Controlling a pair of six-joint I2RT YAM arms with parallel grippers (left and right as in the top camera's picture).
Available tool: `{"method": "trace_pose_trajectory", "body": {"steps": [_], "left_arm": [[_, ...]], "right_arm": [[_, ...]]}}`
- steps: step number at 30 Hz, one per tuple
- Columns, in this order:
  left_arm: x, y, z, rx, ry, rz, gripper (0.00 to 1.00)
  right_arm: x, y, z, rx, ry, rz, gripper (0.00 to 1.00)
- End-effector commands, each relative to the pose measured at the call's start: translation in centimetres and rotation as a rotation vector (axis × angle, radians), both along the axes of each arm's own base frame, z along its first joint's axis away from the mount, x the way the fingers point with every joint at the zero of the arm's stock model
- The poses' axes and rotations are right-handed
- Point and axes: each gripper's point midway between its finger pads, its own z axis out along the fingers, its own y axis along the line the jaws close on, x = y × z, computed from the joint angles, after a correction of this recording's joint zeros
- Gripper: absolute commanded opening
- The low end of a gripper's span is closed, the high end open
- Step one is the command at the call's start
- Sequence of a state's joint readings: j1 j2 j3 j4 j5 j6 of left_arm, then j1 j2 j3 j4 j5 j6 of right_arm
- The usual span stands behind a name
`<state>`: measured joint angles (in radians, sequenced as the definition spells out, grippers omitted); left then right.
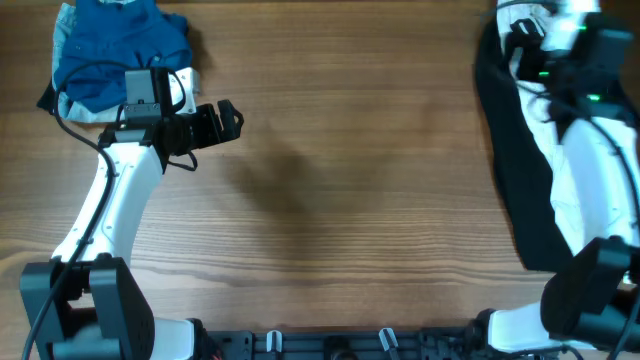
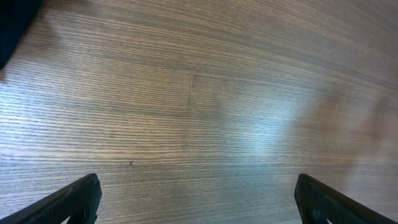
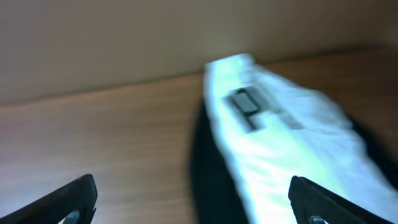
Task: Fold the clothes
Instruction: 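Reach the right gripper to the white PUMA t-shirt and grasp it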
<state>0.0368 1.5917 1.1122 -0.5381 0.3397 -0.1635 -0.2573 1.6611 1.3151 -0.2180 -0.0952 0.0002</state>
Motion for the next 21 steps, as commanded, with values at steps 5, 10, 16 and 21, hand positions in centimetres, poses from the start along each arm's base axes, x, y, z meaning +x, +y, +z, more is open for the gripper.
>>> {"method": "trace_pose_trajectory", "body": {"steps": [5,10,16,21], "left_arm": [[0.6,-1.3,0.9,-0.025,-0.037,-0.037,1.0],[0.7,-2.3,1.1,-0.025,-0.049,-0.061,1.0],[0.7,-2.4,1.1,-0.026,-0.049,-0.063,1.0],[0.7,-2.4,1.1,-0.026,-0.049,-0.063,1.0]], "right_arm": [[-0.5,-10.8,-7.4,0.004,0.096,-0.19,0.94],[-1.4,-13.6,-12.6,0.015,0.185,-0.221,0.92],[-2.1,-15.4,-15.5,0.022,0.222,-0.246,0.85],[-2.4,-16.0,-17.2,0.032,0.243,-0.256,0.76]]}}
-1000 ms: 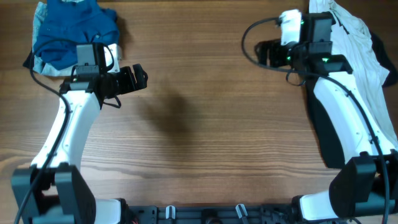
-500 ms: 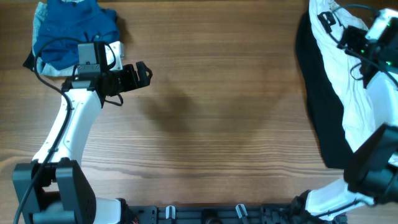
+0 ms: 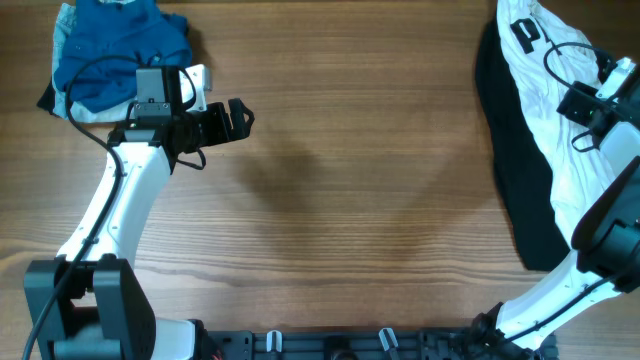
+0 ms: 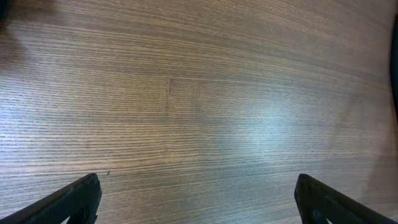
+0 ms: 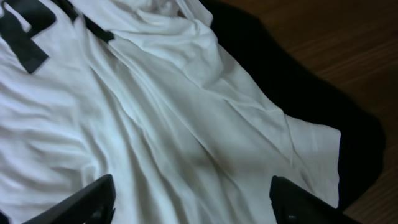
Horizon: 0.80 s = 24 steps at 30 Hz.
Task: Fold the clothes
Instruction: 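Reach the right gripper to the white PUMA t-shirt and grasp it, then drag the white t-shirt left off the black garment with right gripper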
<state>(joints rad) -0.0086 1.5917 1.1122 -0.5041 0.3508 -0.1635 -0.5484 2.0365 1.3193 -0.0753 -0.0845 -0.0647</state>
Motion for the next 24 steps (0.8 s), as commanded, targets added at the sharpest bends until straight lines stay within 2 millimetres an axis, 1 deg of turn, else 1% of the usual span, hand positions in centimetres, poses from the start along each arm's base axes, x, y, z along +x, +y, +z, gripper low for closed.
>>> {"method": "trace_pose_trajectory", "body": {"steps": [1,4,7,10,11,13,15,19,21,22,24], "left_arm": [[0.3,-0.4,0.6,-0.017,-0.014,-0.012,1.0],[0.3,-0.4,0.6,-0.017,-0.014,-0.012,1.0],[0.3,-0.4,0.6,-0.017,-0.014,-0.012,1.0],[0.3,-0.4,0.6,-0.017,-0.014,-0.012,1.0],[0.3,-0.4,0.6,-0.017,-0.014,-0.012,1.0],[0.3,-0.4,0.6,-0.017,-0.014,-0.012,1.0],[0.3,-0.4,0.6,-0.017,-0.014,-0.012,1.0],[0.4,-0.4,0.7,-0.017,-0.021,-0.012,1.0],[0.4,-0.4,0.7,-0.017,-0.023,-0.012,1.0],[0.4,-0.4,0.7,-0.018,-0.023,-0.012,1.0],[0.4,-0.4,0.7,-0.017,-0.023,-0.012,1.0]], "right_arm": [[0.1,-0.5,-1.7,0.003,0.023,0.002,0.74],[0.0,-0.5,-2.6,0.011,0.035,0.002,0.69],[-0.1,-0.5,-3.5,0.019,0.048,0.002,0.66],[-0.1,-0.5,-4.2,0.024,0.056,0.002,0.53],[-0.1,-0.5,-4.2,0.023,0.055,0.002,0.44],[-0.1,-0.7,-4.0,0.012,0.053,-0.007,0.35],[-0.1,-0.8,-3.9,0.008,0.052,-0.013,0.23],[0.1,-0.9,-2.9,0.014,0.027,-0.032,0.15],[0.2,-1.0,-2.0,0.004,0.011,-0.032,0.07],[0.3,-1.1,-1.4,-0.002,0.002,-0.032,0.04],[0.4,-1.1,-0.4,-0.011,-0.013,-0.032,0.04]]}}
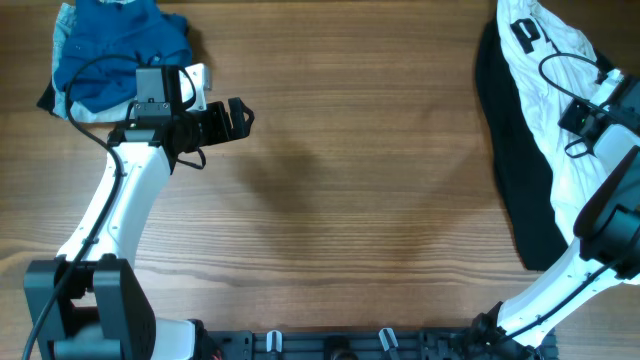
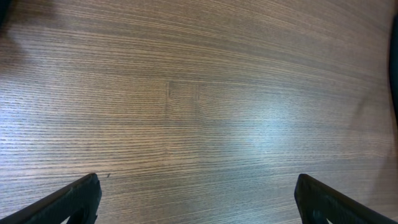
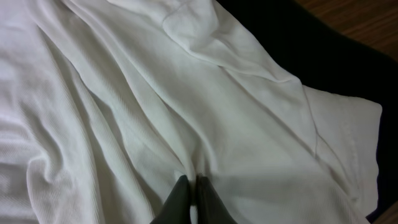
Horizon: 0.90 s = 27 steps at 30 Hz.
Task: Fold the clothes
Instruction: 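Drag the white t-shirt left off the black garment with right gripper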
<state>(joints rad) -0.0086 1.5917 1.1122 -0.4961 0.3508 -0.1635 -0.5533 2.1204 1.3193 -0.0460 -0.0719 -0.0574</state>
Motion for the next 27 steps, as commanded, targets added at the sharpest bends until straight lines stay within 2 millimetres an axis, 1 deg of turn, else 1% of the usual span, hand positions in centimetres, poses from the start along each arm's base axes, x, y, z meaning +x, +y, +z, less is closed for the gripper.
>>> {"method": "trace_pose_trajectory", "body": {"steps": [1,3,5,8,10,12,13,15,16,18,19,21,22,23,24,26,27], "left_arm": [[0.3,-0.4,0.6,-0.017,-0.016,-0.012,1.0],[0.4,-0.4,0.7,-0.017,-0.019,-0.012,1.0],[0.5,-0.4,0.8,-0.018,-0.026,-0.012,1.0],[0.9,-0.4,1.0,-0.018,-0.045,-0.012,1.0],[1.1,-0.4,1.2,-0.018,-0.058,-0.013,1.0],[1.3,-0.4,1.4,-0.018,-0.071,-0.013,1.0],[1.4,-0.5,1.5,-0.019,-0.076,-0.014,1.0],[1.6,-0.8,1.8,-0.034,-0.09,-0.025,1.0],[1.7,-0.9,2.0,-0.042,-0.099,-0.031,1.0],[1.9,-1.1,2.2,-0.051,-0.112,-0.038,1.0],[2.0,-1.1,2.3,-0.051,-0.116,-0.038,1.0],[2.0,-0.9,2.4,-0.05,-0.119,-0.034,1.0],[2.0,-0.7,2.4,-0.05,-0.119,-0.028,1.0],[2.0,-0.5,2.5,-0.05,-0.121,-0.024,1.0],[2.1,0.0,2.5,-0.049,-0.121,-0.011,1.0],[2.1,1.0,2.5,-0.048,-0.119,0.011,1.0],[2.1,1.6,2.6,-0.047,-0.117,0.027,1.0]], "right_arm": [[0.7,-0.7,3.9,-0.04,-0.068,-0.013,0.04],[0.8,-0.4,5.0,-0.035,-0.09,0.002,0.04],[1.1,0.3,7.3,-0.003,-0.147,0.005,0.04],[1.9,1.9,12.2,0.057,-0.276,0.042,0.04],[2.2,3.8,16.1,0.096,-0.365,0.099,0.04],[2.3,5.8,19.2,0.119,-0.429,0.153,0.04],[2.3,6.8,20.4,0.124,-0.45,0.184,0.04],[2.3,9.8,23.0,0.149,-0.489,0.248,0.04],[2.3,11.4,23.9,0.156,-0.497,0.284,0.04],[2.2,15.4,25.1,0.186,-0.495,0.357,0.04],[2.2,18.0,25.3,0.209,-0.484,0.409,0.04],[2.2,22.7,25.2,0.264,-0.453,0.487,0.04],[2.1,25.9,24.9,0.296,-0.435,0.555,0.04],[2.0,27.7,24.8,0.312,-0.425,0.594,0.04],[1.7,31.3,24.5,0.337,-0.4,0.664,0.04],[0.8,36.2,24.2,0.364,-0.37,0.761,0.04],[0.0,39.2,24.1,0.379,-0.352,0.823,0.04]]}}
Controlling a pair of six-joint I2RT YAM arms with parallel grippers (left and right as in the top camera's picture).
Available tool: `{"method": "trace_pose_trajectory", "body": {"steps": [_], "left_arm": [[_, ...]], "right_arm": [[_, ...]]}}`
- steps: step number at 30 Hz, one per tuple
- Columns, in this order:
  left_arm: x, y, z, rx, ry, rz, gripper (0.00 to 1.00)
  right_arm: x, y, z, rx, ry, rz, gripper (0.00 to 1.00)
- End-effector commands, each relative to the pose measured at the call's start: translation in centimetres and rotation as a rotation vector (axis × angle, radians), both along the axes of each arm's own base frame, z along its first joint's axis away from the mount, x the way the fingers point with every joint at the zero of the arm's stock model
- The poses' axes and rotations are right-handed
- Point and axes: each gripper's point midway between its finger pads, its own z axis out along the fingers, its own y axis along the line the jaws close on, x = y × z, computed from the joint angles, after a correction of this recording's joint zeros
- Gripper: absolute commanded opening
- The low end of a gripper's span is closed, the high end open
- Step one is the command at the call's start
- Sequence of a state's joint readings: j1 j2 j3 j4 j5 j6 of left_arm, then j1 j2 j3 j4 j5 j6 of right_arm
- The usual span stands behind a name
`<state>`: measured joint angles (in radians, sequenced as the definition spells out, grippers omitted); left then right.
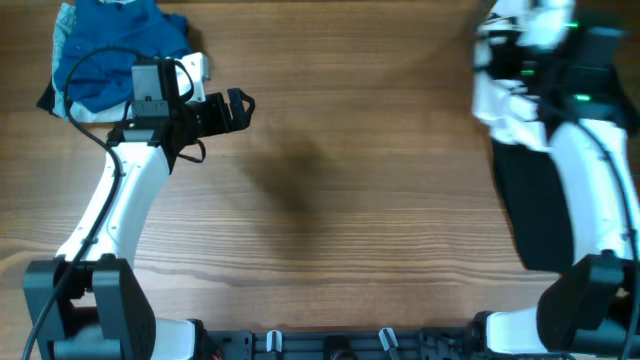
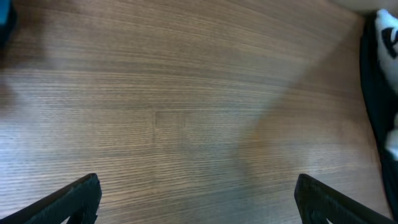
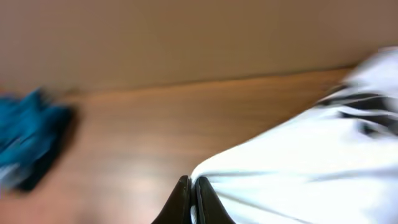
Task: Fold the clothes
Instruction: 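Drag the white t-shirt left off the black garment with right gripper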
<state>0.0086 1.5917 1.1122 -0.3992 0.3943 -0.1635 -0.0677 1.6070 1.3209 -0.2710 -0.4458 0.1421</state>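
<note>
My right gripper (image 3: 193, 183) is shut on a pinch of the white shirt (image 3: 298, 162). In the overhead view the white shirt (image 1: 503, 100) hangs bunched under the blurred right arm at the far right, raised off the black garment (image 1: 535, 210). The left gripper (image 1: 232, 108) stands open over bare wood beside the blue clothes pile (image 1: 115, 45). In its own view the left gripper (image 2: 196, 183) has nothing between its fingers (image 2: 68, 202).
The wooden table (image 1: 350, 200) stretches between the two arms. The black garment (image 2: 373, 99) runs along the right edge. The blue pile (image 3: 31, 143) lies over lighter cloth at the far left corner.
The right gripper, shut on a fold of the white shirt lying at the right edge, now holds it raised and further left, near the far edge. The left gripper shifted slightly.
The right gripper was open above the far end of the white shirt, then open low over its middle, then shut on a fold of it. Now the shirt hangs from it, off the black garment. The left gripper stayed open near the blue pile.
</note>
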Motion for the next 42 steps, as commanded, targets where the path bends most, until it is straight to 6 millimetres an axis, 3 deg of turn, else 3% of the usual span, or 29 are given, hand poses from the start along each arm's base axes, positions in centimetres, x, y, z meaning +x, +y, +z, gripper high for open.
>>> {"method": "trace_pose_trajectory", "body": {"steps": [1,5,10,16,20,23,26,29,32,33,35,40,42], "left_arm": [[0.3,2.2,1.0,-0.014,-0.016,0.05,1.0],[0.2,4.5,0.8,-0.014,-0.003,0.104,1.0],[0.2,5.9,0.7,-0.014,0.001,0.137,1.0],[0.2,6.1,0.6,-0.003,0.001,0.145,1.0],[0.3,6.3,0.6,0.007,-0.002,0.154,1.0],[0.4,6.4,0.7,0.008,-0.007,0.154,1.0],[0.8,6.4,1.0,0.024,-0.035,0.137,1.0],[1.0,6.4,1.3,0.046,-0.062,0.114,1.0],[1.2,6.0,1.4,0.046,-0.069,0.103,1.0],[1.3,5.1,1.5,0.049,-0.077,0.079,1.0],[1.3,3.4,1.5,0.072,-0.095,0.016,1.0],[1.4,-0.2,0.9,0.157,-0.105,-0.041,1.0],[1.2,-1.5,0.5,0.185,-0.099,-0.062,1.0]], "right_arm": [[-2.6,10.3,1.5,0.045,-0.009,0.243,0.04],[-6.2,17.8,-0.1,0.01,0.053,0.393,0.04],[-10.2,23.7,-2.8,-0.029,0.142,0.529,0.04],[-15.6,28.5,-4.3,-0.024,0.23,0.707,0.04],[-18.0,30.2,-4.5,-0.03,0.24,0.796,0.07],[-18.4,30.2,-3.7,-0.02,0.214,0.835,0.79],[-17.1,28.4,-2.1,-0.024,0.17,0.775,0.98],[-13.2,23.0,-0.9,-0.071,0.149,0.543,1.0],[-10.1,17.0,-1.6,-0.133,0.177,0.338,1.0],[-8.7,13.9,-2.6,-0.157,0.209,0.251,1.0],[-7.4,11.0,-3.9,-0.177,0.247,0.17,1.0],[-4.9,5.8,-8.6,-0.206,0.36,0.034,0.97],[-4.0,4.2,-12.2,-0.213,0.434,-0.003,0.91]]}}
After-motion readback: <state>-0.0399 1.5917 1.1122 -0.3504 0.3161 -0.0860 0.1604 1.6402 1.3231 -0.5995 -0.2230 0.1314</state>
